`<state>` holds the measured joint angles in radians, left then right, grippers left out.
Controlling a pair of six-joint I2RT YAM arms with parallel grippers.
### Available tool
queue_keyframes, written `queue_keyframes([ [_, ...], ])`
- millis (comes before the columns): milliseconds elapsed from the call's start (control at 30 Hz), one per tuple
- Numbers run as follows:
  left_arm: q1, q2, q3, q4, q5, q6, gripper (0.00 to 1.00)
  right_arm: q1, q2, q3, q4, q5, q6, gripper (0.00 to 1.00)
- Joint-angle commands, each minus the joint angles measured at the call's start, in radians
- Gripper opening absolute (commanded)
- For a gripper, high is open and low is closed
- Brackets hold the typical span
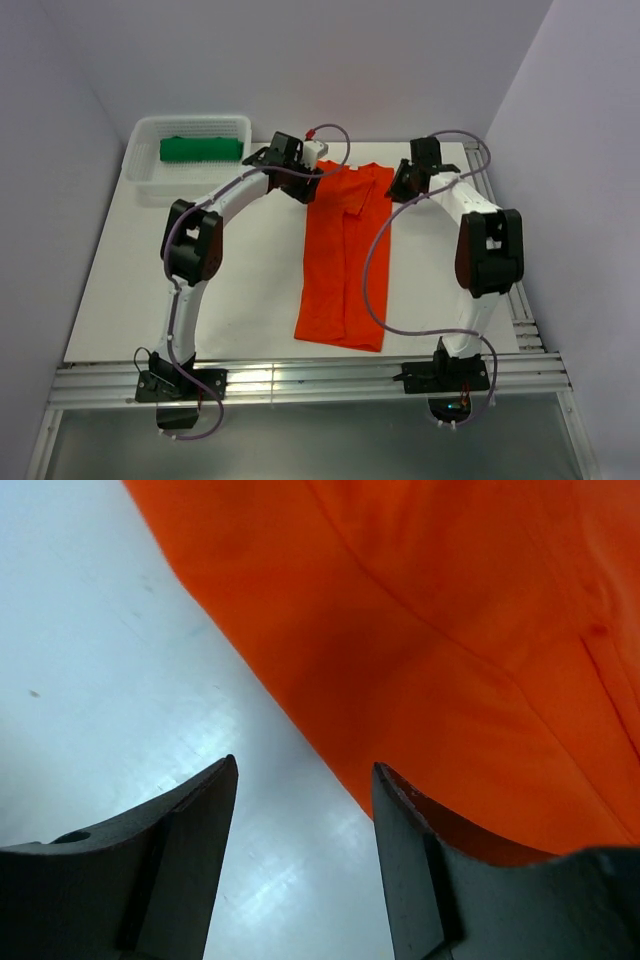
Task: Roll the t-shirts
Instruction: Fold the tshirt
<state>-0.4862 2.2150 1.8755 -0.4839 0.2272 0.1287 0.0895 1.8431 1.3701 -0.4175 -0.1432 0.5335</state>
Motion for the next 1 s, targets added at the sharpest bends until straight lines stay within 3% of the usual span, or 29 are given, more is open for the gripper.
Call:
queue_keyframes([
  [0, 0.029, 0.070, 0.120, 0.005, -0.020, -0.040, 0.62, -0.008, 0.109, 0.142, -0.023, 0.037, 0.002, 0.34],
  [400, 0.058, 0.209, 0.192, 0.087, -0.022, -0.104, 0.63, -0.039, 0.311, 0.322, -0.086, 0.076, 0.048, 0.34],
  [967, 0.084, 0.189, 0.131, 0.231, 0.052, -0.222, 0.59, -0.042, 0.421, 0.431, -0.129, 0.067, 0.060, 0.26],
])
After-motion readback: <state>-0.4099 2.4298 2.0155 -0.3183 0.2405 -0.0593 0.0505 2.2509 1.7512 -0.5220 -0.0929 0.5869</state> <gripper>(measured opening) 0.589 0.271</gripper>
